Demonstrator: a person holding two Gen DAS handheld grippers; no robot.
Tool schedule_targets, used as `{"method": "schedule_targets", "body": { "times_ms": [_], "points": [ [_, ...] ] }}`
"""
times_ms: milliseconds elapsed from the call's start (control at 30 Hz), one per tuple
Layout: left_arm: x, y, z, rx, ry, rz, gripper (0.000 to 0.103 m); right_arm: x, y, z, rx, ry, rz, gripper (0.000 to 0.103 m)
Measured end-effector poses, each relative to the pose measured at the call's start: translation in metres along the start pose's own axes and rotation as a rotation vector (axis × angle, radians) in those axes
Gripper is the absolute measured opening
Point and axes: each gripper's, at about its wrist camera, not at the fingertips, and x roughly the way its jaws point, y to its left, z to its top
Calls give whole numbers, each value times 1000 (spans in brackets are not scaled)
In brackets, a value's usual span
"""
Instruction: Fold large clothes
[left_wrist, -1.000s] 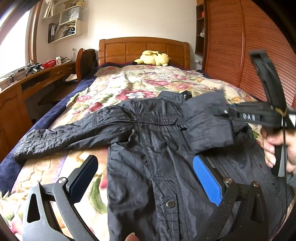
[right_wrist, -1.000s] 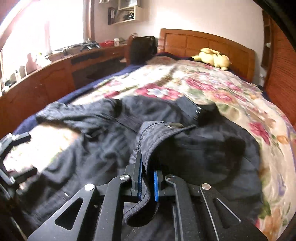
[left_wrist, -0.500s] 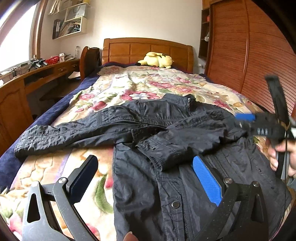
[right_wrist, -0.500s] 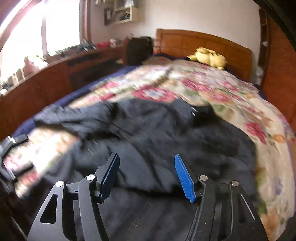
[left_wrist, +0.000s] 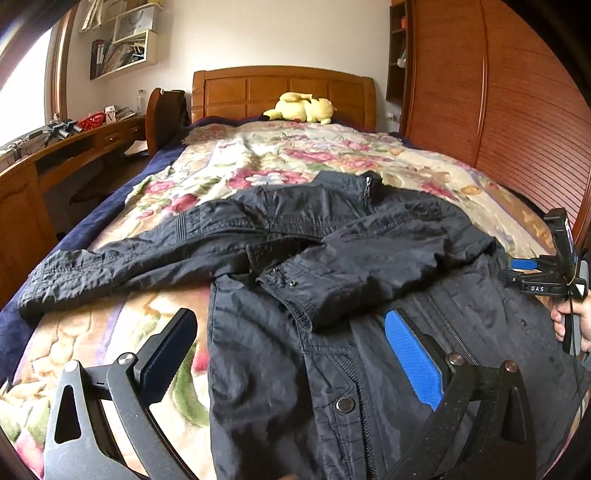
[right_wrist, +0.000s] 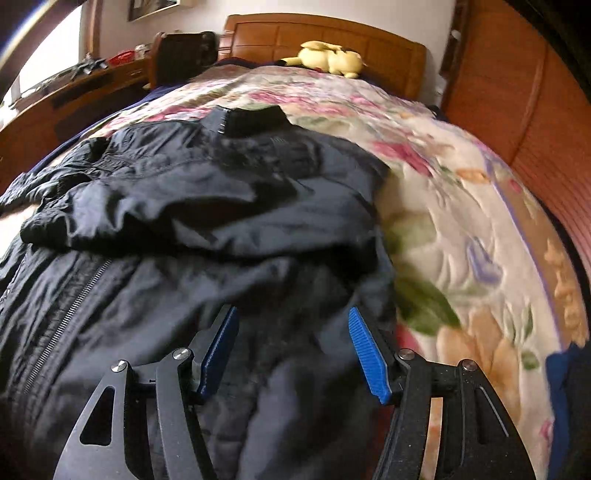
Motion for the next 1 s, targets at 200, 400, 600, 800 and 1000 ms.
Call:
{"method": "schedule_targets", "body": {
  "times_ms": [200,400,600,800,1000],
  "points": [
    [9,2,-7,-5,23,18,92,6,1,-23,15,12,32,64],
    [21,-7,-11,17,58,-7,88,4,-6,-28,48,-34,56,64],
    [48,-16,-4,45,146,-24,76,-9,-13,-34,47,-48,90,64],
    [70,-23,12,91,204,4,66,-30,-18,-37,47,-90,113,64],
    [90,-24,17,79,235,10,58,-39,-22,-41,71,-107,124,64]
  ]
}}
